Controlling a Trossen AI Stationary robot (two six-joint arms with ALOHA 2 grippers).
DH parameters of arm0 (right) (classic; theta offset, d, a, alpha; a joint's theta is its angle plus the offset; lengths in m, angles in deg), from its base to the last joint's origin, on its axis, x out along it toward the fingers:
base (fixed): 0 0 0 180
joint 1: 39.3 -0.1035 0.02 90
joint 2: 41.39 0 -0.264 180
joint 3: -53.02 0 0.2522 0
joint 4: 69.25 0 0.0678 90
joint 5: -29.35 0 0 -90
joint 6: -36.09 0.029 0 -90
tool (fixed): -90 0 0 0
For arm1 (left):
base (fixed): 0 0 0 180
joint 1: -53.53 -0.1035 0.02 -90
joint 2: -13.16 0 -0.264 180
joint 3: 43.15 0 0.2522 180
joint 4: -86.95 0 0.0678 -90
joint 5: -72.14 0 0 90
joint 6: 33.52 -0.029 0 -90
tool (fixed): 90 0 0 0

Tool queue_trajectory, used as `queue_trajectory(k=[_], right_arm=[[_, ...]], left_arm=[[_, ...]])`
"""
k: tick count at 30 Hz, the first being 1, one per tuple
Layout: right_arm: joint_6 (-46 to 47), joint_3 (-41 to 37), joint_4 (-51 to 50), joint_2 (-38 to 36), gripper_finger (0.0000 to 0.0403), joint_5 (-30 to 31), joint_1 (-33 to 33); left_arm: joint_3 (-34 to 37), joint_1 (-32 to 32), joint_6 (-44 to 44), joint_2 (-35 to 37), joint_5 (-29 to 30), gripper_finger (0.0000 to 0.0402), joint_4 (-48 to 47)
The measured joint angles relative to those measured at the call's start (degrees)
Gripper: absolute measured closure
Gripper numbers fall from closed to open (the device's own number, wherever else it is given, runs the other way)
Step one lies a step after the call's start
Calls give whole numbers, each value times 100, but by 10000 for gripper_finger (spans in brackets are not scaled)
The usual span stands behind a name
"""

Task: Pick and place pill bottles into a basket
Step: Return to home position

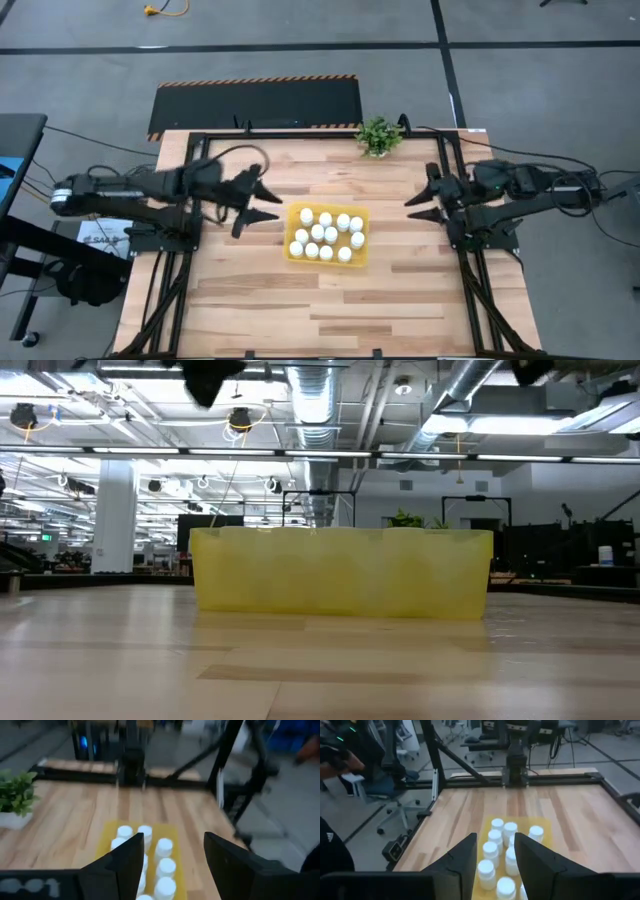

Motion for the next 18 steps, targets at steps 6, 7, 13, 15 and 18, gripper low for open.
queue_trajectory(k=[6,7,13,15,18], right_arm=[[277,-1320,337,-1169,278,260,-360],[326,-1537,459,-1323,278,262,-408],[690,-2577,1070,-2017,278,273,-540],[707,-2830,1142,-2190,278,273,-573],[817,-3127,1159,-2452,278,276,-645]], left_arm=[[2603,93,645,1481,32,207,2770],[2880,110,695,1670,40,207,3046],[3868,127,1012,2841,111,207,3421],[4016,135,1010,3195,108,207,3369],[4107,136,971,3699,138,207,2937]])
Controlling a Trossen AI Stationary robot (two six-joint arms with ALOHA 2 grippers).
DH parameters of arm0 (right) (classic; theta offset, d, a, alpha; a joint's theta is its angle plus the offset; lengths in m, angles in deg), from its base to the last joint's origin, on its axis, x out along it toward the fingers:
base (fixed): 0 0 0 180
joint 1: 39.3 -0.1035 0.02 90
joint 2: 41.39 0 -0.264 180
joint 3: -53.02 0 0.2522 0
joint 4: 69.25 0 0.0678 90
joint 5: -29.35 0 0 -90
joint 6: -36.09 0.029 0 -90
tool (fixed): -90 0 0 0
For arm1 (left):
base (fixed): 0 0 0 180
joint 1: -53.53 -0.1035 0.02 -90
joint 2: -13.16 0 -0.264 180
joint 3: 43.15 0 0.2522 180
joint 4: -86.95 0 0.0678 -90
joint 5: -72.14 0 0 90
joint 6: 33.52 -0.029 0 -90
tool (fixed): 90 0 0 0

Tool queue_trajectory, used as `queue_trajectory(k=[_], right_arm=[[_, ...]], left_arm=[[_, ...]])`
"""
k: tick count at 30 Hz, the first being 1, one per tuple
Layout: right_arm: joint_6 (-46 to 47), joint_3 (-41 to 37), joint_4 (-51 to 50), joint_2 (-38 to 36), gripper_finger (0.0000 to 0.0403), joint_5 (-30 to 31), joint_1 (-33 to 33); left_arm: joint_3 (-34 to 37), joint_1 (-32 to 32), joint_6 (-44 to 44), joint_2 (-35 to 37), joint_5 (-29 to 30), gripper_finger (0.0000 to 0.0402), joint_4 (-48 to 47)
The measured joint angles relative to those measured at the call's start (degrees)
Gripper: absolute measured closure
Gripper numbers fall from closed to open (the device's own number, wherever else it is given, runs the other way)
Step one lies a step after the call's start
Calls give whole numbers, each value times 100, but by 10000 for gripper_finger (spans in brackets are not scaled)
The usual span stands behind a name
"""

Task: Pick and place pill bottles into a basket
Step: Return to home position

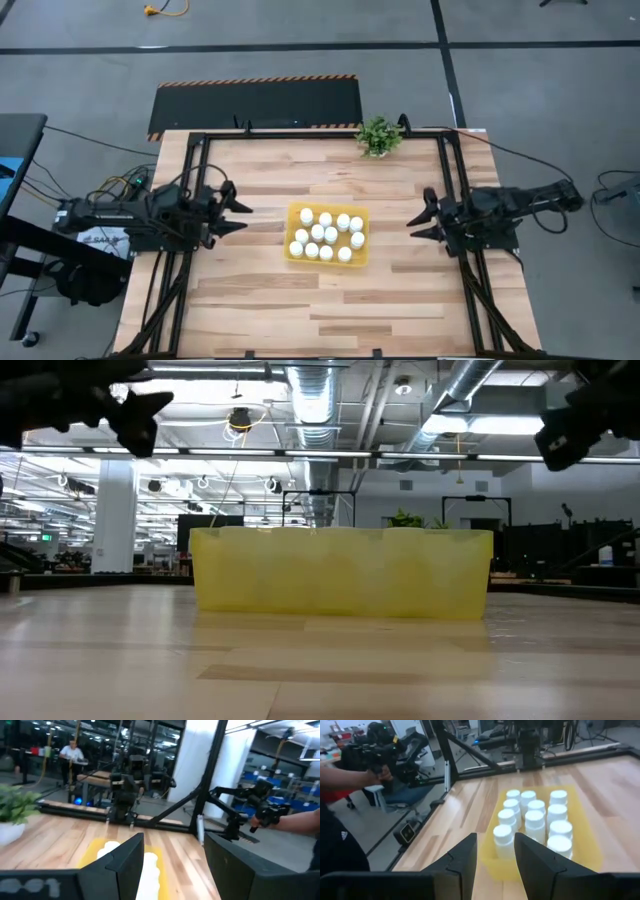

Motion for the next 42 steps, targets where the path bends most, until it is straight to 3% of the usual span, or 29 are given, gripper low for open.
queue_trajectory(k=[11,21,26,42], right_arm=[[-18,-576,13,-1066,278,436,-397],[-21,-963,-132,-1062,278,945,-789],[-309,-1058,176,-929,278,1337,-965],[-363,-1073,271,-959,278,1218,-1269]], left_arm=[[305,-1,-10,1652,681,207,-1832],[305,-1,-322,1656,810,207,-2398],[618,-1,-529,1643,781,207,-1563],[622,-1,-140,1549,769,207,-1563]])
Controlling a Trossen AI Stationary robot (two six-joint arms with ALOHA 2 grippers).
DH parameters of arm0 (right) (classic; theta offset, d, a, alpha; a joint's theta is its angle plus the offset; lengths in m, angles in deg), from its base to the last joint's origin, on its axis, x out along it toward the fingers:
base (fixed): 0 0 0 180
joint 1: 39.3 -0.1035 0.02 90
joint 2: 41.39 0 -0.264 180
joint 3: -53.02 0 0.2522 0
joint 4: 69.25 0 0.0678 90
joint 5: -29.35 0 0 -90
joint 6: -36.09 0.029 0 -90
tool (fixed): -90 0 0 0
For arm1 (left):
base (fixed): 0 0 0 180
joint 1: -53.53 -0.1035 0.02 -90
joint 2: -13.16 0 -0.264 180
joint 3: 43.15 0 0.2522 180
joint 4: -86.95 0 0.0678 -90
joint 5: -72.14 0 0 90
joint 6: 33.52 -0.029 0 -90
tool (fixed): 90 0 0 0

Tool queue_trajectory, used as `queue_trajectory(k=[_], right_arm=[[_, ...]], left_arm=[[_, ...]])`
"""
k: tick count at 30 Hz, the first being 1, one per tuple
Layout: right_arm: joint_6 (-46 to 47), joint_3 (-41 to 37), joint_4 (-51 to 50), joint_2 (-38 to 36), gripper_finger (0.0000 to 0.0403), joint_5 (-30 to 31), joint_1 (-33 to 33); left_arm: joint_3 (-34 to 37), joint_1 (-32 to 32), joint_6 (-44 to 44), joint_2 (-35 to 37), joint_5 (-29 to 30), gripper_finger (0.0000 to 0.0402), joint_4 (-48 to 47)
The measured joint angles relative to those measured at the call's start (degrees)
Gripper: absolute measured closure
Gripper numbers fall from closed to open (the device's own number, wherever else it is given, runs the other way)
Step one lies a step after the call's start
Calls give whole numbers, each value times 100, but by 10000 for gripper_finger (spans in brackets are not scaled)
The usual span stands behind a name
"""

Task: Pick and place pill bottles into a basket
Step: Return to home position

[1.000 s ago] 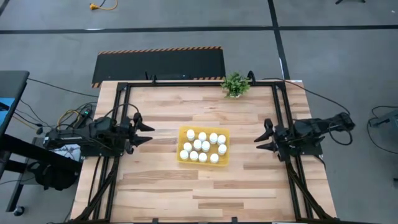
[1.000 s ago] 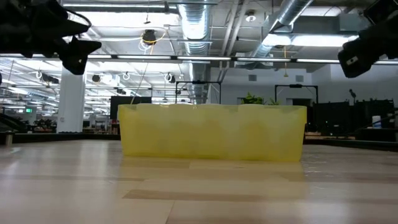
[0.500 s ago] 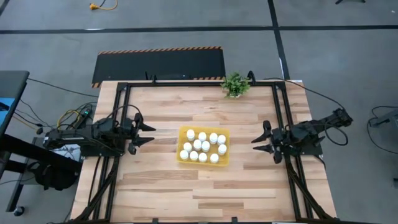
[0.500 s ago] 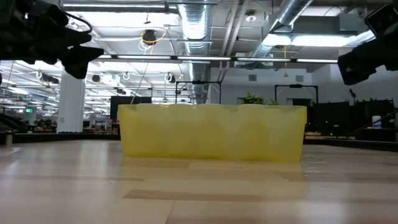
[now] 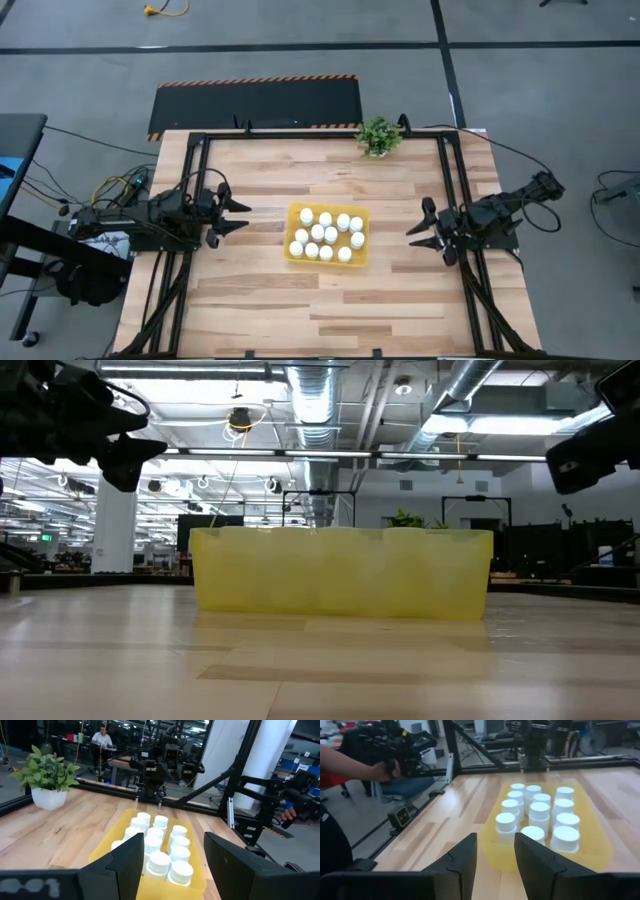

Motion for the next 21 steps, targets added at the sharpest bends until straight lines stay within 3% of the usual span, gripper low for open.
queue_trajectory(k=[21], right_arm=[[291,-1,1,0,278,-75,-137]], left_arm=[[13,0,-184,-5,11,207,0]])
